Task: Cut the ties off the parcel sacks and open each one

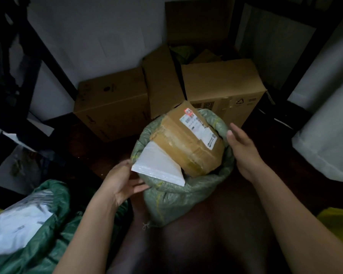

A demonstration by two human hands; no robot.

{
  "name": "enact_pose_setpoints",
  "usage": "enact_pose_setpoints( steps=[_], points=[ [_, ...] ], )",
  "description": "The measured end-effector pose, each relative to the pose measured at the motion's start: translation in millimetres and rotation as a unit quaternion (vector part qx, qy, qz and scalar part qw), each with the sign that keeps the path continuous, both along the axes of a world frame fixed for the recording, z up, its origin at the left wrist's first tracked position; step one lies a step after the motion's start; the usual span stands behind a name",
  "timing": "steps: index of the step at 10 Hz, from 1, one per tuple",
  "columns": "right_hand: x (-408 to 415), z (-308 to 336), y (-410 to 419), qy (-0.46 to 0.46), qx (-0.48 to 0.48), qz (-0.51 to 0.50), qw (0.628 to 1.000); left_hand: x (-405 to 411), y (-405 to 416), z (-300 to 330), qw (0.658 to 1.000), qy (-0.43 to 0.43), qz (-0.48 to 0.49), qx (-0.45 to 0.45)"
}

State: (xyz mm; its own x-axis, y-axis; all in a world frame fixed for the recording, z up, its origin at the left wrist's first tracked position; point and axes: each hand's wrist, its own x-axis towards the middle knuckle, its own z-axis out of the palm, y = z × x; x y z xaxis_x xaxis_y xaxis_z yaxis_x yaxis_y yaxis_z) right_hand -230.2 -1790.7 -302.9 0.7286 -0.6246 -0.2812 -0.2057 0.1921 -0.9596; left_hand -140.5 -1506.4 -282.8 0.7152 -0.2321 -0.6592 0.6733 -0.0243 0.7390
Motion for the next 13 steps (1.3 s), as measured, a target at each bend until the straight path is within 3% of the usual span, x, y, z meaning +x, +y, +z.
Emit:
enact_pose_setpoints(
  steps=[1,2,5,6,7,9,12,13],
  points=[
    [0,1,4,0.046,0.143,0.013,0.989,-4,-3,-4,0.999,0.034,-0.015,0.025],
    [1,-1,3,0.016,0.198,0.009,0.980,-2,-3,-5,0.999,0.017,-0.013,0.036],
    [5,-6,5,0.102,0.139,-0.030,0.985,-1,-1,-6,0.997,-0.005,-0.005,0.077],
    [6,-8,6,0.120,0.066,-0.030,0.990,0,-4,-12,0.972,-0.099,-0.018,0.210],
    [3,-9,7,0.127,-0.053,-0.003,0.990,2,-4,-15,0.924,-0.206,-0.045,0.318],
    [0,-4,8,0.128,-0.194,0.049,0.971,7,-8,-16,0.887,-0.241,-0.082,0.386],
    [0,3,13,0.155,-0.321,0.111,0.928,2,-8,-18,0.818,-0.280,-0.123,0.488],
    [-7,7,13,0.200,-0.348,0.078,0.913,-9,-1,-17,0.767,-0.323,-0.113,0.543]
  ],
)
